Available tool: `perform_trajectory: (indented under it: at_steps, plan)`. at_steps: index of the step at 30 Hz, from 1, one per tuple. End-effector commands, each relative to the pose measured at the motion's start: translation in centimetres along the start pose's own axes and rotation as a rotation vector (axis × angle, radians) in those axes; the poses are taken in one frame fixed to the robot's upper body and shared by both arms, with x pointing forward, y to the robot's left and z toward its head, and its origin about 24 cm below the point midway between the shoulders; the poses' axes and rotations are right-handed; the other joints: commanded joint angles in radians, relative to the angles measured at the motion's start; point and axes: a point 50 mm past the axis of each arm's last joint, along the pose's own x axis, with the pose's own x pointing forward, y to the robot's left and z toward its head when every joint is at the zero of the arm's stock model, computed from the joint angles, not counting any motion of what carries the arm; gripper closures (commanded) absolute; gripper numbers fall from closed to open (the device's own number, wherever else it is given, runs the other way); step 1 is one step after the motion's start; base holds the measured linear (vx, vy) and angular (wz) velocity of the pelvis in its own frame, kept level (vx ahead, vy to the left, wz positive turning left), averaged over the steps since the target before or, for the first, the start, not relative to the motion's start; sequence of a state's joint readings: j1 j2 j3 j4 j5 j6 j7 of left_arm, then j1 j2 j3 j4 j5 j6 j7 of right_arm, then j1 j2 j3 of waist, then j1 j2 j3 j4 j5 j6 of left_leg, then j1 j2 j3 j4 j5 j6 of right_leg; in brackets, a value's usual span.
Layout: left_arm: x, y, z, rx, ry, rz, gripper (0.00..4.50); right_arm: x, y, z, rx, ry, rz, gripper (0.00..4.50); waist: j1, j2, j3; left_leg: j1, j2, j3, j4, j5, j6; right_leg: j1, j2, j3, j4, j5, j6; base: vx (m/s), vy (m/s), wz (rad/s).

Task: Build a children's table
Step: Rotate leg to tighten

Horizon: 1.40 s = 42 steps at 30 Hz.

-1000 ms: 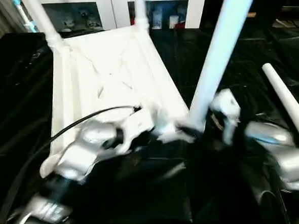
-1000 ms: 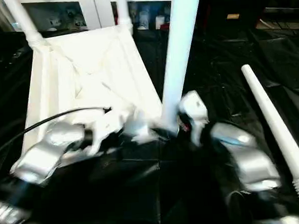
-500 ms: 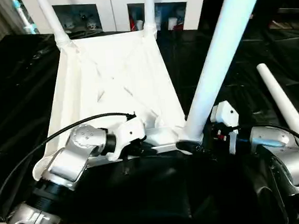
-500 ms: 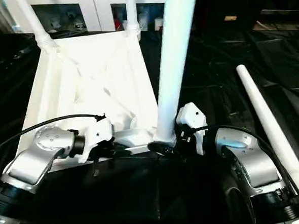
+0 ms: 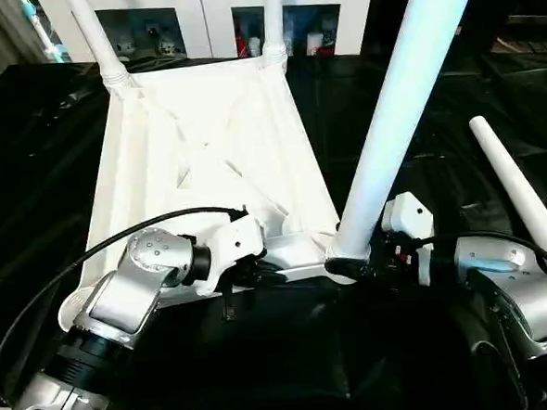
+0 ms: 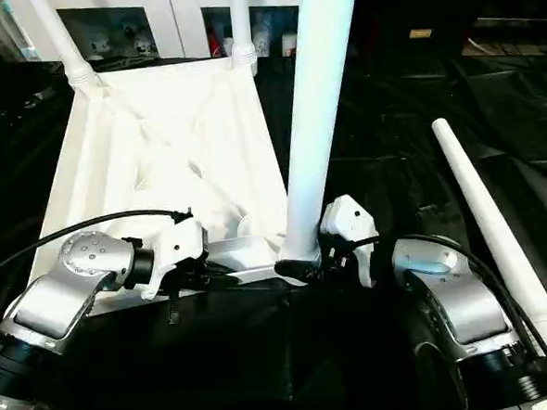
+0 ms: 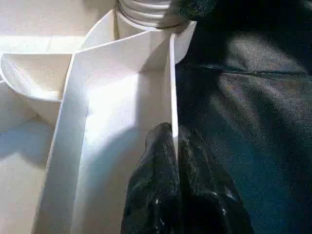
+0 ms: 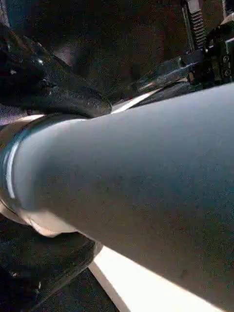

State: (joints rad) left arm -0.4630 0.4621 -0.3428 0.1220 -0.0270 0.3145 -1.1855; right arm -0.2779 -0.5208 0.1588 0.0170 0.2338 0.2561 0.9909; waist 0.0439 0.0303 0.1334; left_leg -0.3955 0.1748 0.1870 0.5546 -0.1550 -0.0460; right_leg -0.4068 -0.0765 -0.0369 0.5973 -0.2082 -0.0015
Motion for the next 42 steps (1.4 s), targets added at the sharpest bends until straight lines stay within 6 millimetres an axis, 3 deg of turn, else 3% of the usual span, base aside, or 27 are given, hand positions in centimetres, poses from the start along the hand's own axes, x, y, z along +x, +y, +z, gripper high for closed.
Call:
perform_trajectory:
  at_steps: [1,6,9,11,12,13,14,16,18,19,21,23,25,27,28,30,32,33,36,38,39,42]
  plan:
    - [0.3,-0.6,0.4,-0.003,-0.070,-0.050,4.50,0.1,0.1,-0.3,-0.003,0.013,0.016,1.75,0.002,-0.018,-0.061,0.021,0.052,-0.016,-0.043,-0.070,0.177,0.050,-0.063,0.039,-0.047,0.047,-0.298,0.000,0.000,0.00]
    - [0.3,-0.5,0.1,-0.012,-0.058,-0.046,4.50,0.2,0.5,-0.9,0.021,0.018,0.015,1.78,0.002,-0.018,-0.061,0.021,0.052,-0.016,-0.042,-0.066,0.182,0.050,-0.062,0.039,-0.046,0.050,-0.299,0.000,0.000,0.00]
    - [0.5,-0.1,-0.5,-0.053,-0.029,-0.001,4.50,0.6,0.5,-2.3,0.123,0.015,-0.076,1.78,0.001,-0.018,-0.059,0.021,0.051,-0.015,-0.043,-0.079,0.175,0.048,-0.063,0.039,-0.049,0.025,-0.298,0.000,0.000,0.00]
    - [1.1,0.3,-0.8,-0.091,-0.017,0.039,4.50,1.1,0.1,-3.4,0.186,0.037,-0.196,1.78,-0.007,-0.019,-0.051,0.020,0.050,-0.017,-0.051,-0.144,0.139,0.044,-0.064,0.038,-0.061,-0.089,-0.287,0.000,0.000,0.00]
    - [1.1,0.4,-0.8,-0.095,-0.017,0.042,4.50,1.1,0.1,-3.5,0.193,0.039,-0.209,1.78,-0.009,-0.019,-0.044,0.021,0.049,-0.019,-0.058,-0.202,0.105,0.044,-0.065,0.038,-0.071,-0.195,-0.266,0.000,0.000,0.00]
    - [1.3,0.4,-0.8,-0.101,-0.017,0.047,4.50,1.3,0.1,-3.7,0.209,0.041,-0.234,1.78,-0.009,-0.019,-0.044,0.021,0.049,-0.019,-0.058,-0.202,0.105,0.044,-0.065,0.038,-0.071,-0.195,-0.266,0.000,0.000,0.00]
    - [1.9,0.7,-0.8,-0.121,-0.014,0.066,4.50,2.0,0.1,-4.1,0.264,0.037,-0.306,1.78,-0.009,-0.016,-0.041,0.027,0.049,-0.021,-0.064,-0.258,0.064,0.041,-0.069,0.041,-0.082,-0.322,-0.225,0.000,0.000,0.00]
    - [3.2,1.3,-0.4,-0.150,-0.003,0.114,4.50,3.5,0.2,-4.2,0.341,0.028,-0.416,1.78,-0.009,-0.018,-0.040,0.032,0.048,-0.023,-0.069,-0.289,0.032,0.035,-0.069,0.043,-0.090,-0.387,-0.196,0.000,0.000,0.00]
    - [4.1,1.8,0.0,-0.166,0.004,0.151,4.50,4.5,0.4,-4.2,0.352,0.029,-0.459,1.78,-0.012,-0.019,-0.040,0.029,0.048,-0.027,-0.074,-0.306,0.013,0.035,-0.070,0.042,-0.092,-0.418,-0.177,0.000,0.000,0.00]
    - [4.2,1.9,0.1,-0.168,0.006,0.156,4.50,4.6,0.4,-4.2,0.355,0.029,-0.465,1.78,-0.011,-0.015,-0.040,0.037,0.048,-0.026,-0.074,-0.329,0.004,0.026,-0.069,0.044,-0.098,-0.440,-0.167,0.000,0.000,0.00]
    - [5.3,2.4,0.5,-0.187,0.023,0.207,4.50,5.8,0.5,-4.3,0.401,0.027,-0.538,1.78,-0.011,-0.015,-0.036,0.038,0.047,-0.026,-0.075,-0.352,-0.003,0.021,-0.071,0.046,-0.102,-0.463,-0.157,0.000,0.000,0.00]
    - [6.8,3.0,1.5,-0.229,0.017,0.268,4.50,7.1,0.5,-4.4,0.491,0.028,-0.634,1.78,-0.013,-0.018,-0.038,0.036,0.045,-0.029,-0.078,-0.362,-0.010,0.023,-0.072,0.044,-0.104,-0.489,-0.147,0.000,0.000,0.00]
    - [7.8,3.4,2.2,-0.235,0.028,0.309,4.50,8.0,0.5,-4.5,0.546,0.034,-0.706,1.78,-0.011,-0.014,-0.031,0.062,0.042,-0.028,-0.075,-0.449,-0.028,0.000,-0.071,0.044,-0.125,-0.580,-0.126,-0.026,0.008,0.04]
    - [8.2,3.6,2.4,-0.222,0.046,0.333,4.50,8.5,0.3,-4.4,0.555,0.037,-0.733,1.78,-0.011,-0.012,-0.027,0.065,0.042,-0.039,-0.082,-0.508,-0.035,0.004,-0.074,0.037,-0.132,-0.643,-0.091,-0.026,0.008,0.04]
    - [8.3,3.7,2.4,-0.211,0.056,0.339,4.50,8.6,0.1,-4.3,0.531,0.045,-0.747,1.78,-0.012,-0.008,-0.029,0.065,0.043,-0.043,-0.090,-0.529,-0.043,0.008,-0.072,0.031,-0.135,-0.628,-0.077,0.000,0.000,0.00]
    - [8.3,3.7,2.5,-0.203,0.059,0.336,4.50,8.7,-0.1,-4.0,0.531,0.031,-0.744,1.78,-0.013,-0.010,-0.032,0.066,0.046,-0.047,-0.097,-0.554,-0.050,0.011,-0.071,0.030,-0.135,-0.591,-0.071,0.000,0.000,0.00]
    - [8.2,3.7,2.5,-0.197,0.060,0.329,4.50,8.7,-0.2,-3.6,0.538,-0.013,-0.723,1.78,-0.013,-0.014,-0.037,0.056,0.044,-0.047,-0.103,-0.534,-0.039,0.020,-0.072,0.031,-0.133,-0.534,-0.077,0.000,0.000,0.00]
    - [8.0,3.6,2.3,-0.187,0.067,0.316,4.50,8.5,-0.3,-3.0,0.523,-0.061,-0.697,1.22,-0.012,-0.017,-0.038,0.055,0.043,-0.047,-0.104,-0.525,-0.032,0.021,-0.074,0.032,-0.133,-0.528,-0.077,0.000,0.000,0.00]
    - [7.5,3.5,1.8,-0.182,0.074,0.304,4.50,7.9,-0.7,-1.9,0.490,-0.126,-0.692,1.08,-0.008,-0.017,-0.041,0.049,0.047,-0.042,-0.104,-0.468,-0.003,0.021,-0.079,0.039,-0.130,-0.463,-0.103,0.000,0.000,0.00]
    - [7.3,3.5,1.7,-0.181,0.073,0.300,4.50,7.8,-0.9,-1.5,0.473,-0.140,-0.691,0.92,-0.009,-0.018,-0.047,0.034,0.048,-0.043,-0.106,-0.410,0.007,0.035,-0.079,0.037,-0.118,-0.397,-0.122,0.000,0.000,0.00]
    - [7.2,3.5,1.6,-0.175,0.071,0.293,4.50,7.7,-1.0,-1.1,0.465,-0.150,-0.681,0.75,-0.008,-0.015,-0.049,0.033,0.048,-0.035,-0.102,-0.354,0.021,0.033,-0.077,0.038,-0.112,-0.314,-0.148,0.000,0.000,0.00]
    - [6.7,3.3,1.3,-0.162,0.069,0.265,4.50,6.8,-1.3,-0.4,0.394,-0.152,-0.624,0.66,-0.006,-0.022,-0.043,0.035,0.046,-0.031,-0.098,-0.369,0.033,0.031,-0.081,0.041,-0.118,-0.366,-0.155,0.000,0.000,0.00]
